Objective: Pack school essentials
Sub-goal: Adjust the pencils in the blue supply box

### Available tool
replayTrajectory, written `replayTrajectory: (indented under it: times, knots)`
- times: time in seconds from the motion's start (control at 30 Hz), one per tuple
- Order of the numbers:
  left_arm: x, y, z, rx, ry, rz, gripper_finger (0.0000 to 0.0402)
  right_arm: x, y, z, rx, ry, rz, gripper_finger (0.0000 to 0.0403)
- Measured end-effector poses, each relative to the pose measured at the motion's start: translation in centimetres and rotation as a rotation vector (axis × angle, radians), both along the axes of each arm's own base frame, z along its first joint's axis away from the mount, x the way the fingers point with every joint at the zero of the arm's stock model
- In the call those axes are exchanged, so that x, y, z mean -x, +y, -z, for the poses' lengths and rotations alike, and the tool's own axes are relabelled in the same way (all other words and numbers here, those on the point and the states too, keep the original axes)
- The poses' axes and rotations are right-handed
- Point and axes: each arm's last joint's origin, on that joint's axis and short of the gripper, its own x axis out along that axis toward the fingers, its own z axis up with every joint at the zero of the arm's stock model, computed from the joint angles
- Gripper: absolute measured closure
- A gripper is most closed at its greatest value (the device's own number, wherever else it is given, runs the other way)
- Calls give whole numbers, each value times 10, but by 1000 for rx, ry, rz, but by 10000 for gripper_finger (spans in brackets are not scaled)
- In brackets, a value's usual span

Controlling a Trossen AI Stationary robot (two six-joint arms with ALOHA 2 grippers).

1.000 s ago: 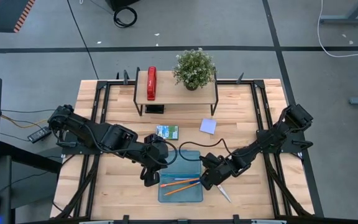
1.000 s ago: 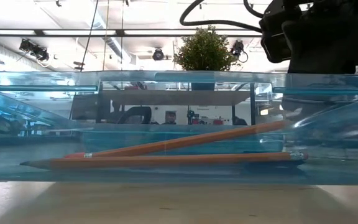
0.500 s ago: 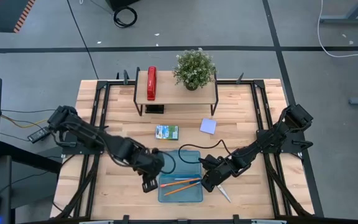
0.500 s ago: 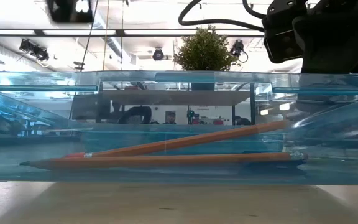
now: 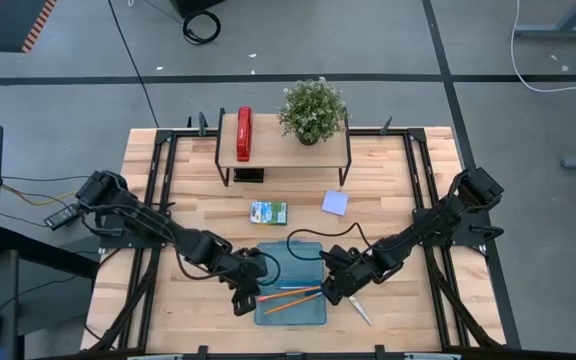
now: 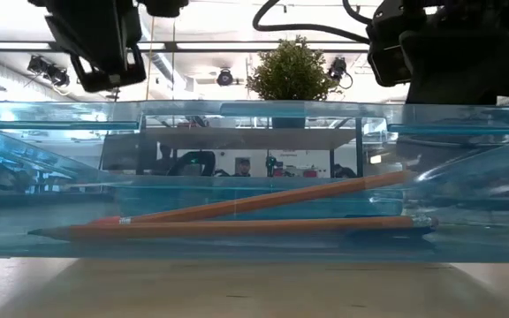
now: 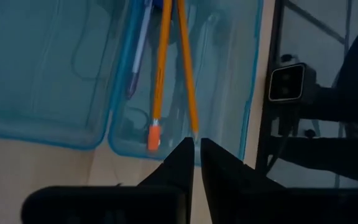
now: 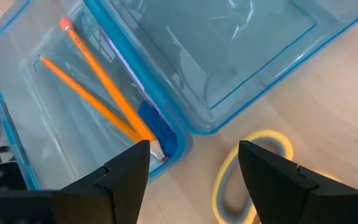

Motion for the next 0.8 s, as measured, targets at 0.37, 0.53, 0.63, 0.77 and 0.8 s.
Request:
replayTrajectory:
  times: [0.37, 0.53, 0.63, 0.77, 0.8]
  knots:
    - [-5, -3, 27, -27, -12, 38, 362, 1, -4, 2, 65, 24, -41, 150]
    - [-19, -8, 49, -8, -23, 22, 368, 1, -4, 2, 61, 24, -37, 150]
    - [-23, -9, 57, -6, -18, 12, 373, 1, -4, 2, 48, 21, -22, 150]
    - [-22, -7, 67, -32, 36, 9, 373, 1, -4, 2, 46, 23, -22, 150]
    - [-22, -6, 70, -37, 50, 8, 372, 1, -4, 2, 46, 23, -23, 150]
